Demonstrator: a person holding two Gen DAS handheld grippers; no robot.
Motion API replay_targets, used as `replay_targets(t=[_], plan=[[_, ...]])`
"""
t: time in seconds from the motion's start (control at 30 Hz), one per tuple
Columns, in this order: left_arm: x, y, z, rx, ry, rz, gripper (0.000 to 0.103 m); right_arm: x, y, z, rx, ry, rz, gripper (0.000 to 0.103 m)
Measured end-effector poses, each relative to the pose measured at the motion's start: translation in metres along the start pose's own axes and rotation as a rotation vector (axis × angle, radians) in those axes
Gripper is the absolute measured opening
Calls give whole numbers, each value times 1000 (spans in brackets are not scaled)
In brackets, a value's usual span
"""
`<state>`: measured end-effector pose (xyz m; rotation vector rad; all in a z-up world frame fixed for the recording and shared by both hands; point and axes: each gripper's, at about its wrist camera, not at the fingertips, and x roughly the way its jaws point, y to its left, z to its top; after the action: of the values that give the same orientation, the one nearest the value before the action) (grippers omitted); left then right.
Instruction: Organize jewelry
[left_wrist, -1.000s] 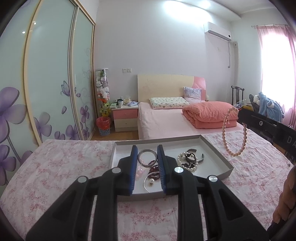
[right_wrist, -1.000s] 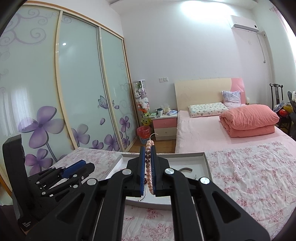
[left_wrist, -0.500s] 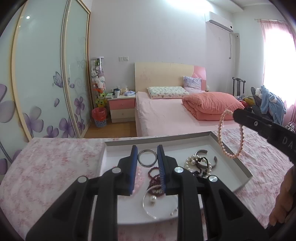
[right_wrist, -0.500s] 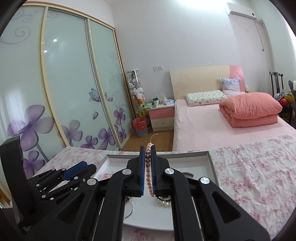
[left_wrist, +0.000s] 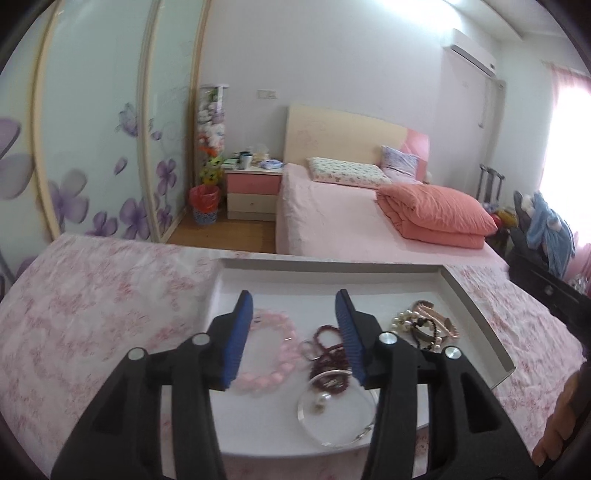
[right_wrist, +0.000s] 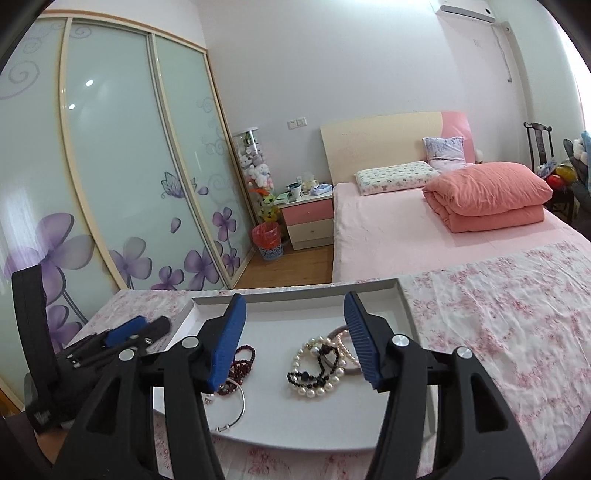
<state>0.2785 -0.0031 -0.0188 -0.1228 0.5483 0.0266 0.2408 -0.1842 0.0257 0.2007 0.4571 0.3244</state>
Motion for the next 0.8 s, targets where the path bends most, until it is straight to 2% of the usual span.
replay_targets(t=[0.17,0.33,0.47,0.67,0.8], plan=[[-32,23,-2,-23,-27,33,53,-22,1,-4,10,-4,0,57],[-70,41,-9,-52,-56,23,57,-46,6,-13,23,12,-4,57],[-105,49,-24,-49,-91,30,65,-65,13,-28,9,38,-12,58],[-142,51,-55,-4,-117,39,79,-96,27,-52,-19,41,-28,70],[-157,52,-72,0,-118,31,89,-114,36,-62,-60,16,-61,85]])
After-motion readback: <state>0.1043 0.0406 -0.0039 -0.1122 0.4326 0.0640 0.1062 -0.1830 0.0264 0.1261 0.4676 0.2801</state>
